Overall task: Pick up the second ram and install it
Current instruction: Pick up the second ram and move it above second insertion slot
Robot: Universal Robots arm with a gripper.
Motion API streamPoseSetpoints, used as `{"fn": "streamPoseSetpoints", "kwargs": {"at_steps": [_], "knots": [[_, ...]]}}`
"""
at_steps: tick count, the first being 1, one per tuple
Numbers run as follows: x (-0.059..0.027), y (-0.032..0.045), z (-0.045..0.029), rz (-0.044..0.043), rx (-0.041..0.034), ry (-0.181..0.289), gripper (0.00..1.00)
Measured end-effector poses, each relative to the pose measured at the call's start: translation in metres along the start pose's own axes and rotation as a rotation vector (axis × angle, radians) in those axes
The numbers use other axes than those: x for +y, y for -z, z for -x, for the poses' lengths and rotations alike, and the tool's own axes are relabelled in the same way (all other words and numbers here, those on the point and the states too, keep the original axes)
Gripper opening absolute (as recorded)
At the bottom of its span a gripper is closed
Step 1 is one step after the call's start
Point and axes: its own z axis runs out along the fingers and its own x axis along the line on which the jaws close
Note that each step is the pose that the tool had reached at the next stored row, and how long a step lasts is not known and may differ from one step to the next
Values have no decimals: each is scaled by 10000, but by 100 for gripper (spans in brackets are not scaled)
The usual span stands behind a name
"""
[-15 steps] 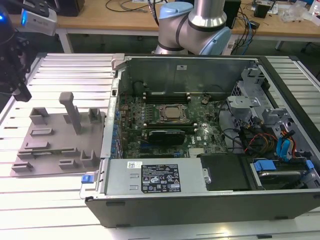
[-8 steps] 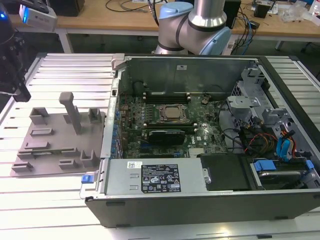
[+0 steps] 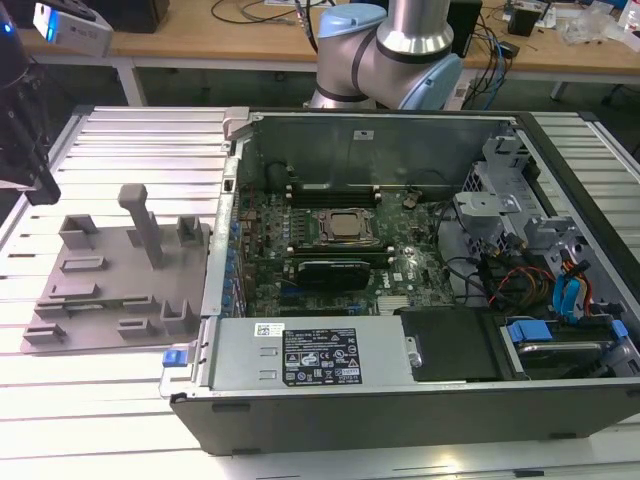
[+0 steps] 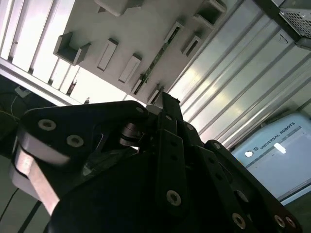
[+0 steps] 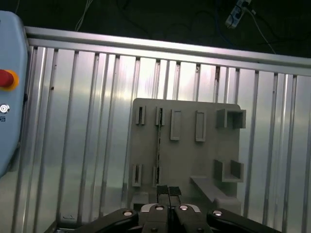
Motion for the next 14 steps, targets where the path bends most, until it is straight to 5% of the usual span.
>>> {"fn": "streamPoseSetpoints", "kwargs": {"at_steps": [6,8,11,14], "knots": [[0,0,0,1,1,25,34],[0,-1,0,1,2,34,34],[0,-10,1,-19,-33,-740,34],[0,-10,0,-19,-35,-768,34]]}}
